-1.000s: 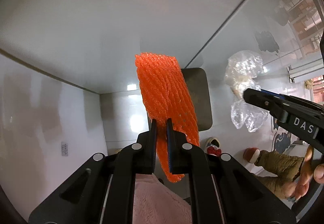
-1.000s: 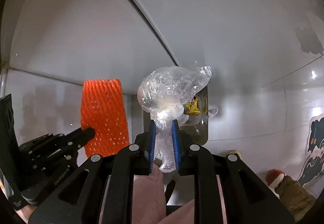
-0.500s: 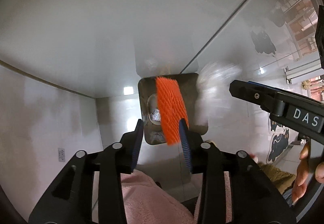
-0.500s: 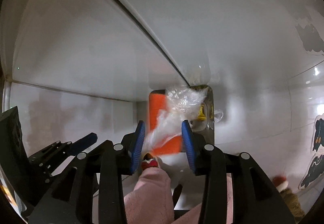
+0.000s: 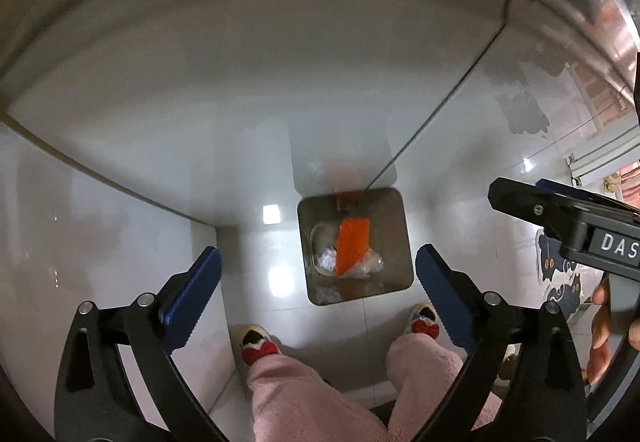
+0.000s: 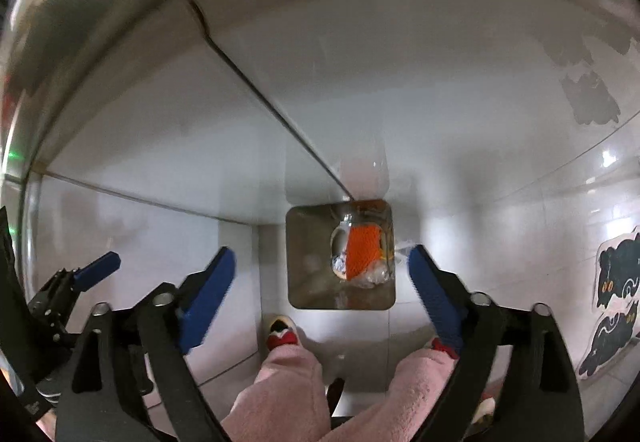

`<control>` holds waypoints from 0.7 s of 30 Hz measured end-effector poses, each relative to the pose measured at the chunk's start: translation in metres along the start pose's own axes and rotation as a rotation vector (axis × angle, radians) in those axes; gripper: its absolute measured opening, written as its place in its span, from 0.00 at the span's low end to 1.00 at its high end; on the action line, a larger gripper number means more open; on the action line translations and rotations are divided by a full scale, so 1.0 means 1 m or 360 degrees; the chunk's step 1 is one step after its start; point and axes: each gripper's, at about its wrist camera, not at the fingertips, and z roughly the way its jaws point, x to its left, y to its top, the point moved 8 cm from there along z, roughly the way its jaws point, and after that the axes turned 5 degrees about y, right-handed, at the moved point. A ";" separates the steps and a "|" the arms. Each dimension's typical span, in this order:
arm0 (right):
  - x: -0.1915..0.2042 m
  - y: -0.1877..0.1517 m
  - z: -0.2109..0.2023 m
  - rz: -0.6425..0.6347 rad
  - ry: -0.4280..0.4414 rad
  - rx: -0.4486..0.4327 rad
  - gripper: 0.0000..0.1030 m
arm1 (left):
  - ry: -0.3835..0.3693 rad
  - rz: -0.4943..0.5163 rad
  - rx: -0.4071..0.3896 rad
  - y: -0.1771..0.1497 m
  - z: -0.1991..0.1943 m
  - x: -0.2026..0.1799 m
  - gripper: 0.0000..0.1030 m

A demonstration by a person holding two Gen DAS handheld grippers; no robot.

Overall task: Collect trash
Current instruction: 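Raise both open tools back toward the counter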

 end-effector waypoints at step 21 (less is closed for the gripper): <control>0.031 0.078 -0.175 -0.0240 0.0060 -0.0611 0.88 | 0.0048 0.0019 -0.0558 0.068 -0.159 0.019 0.90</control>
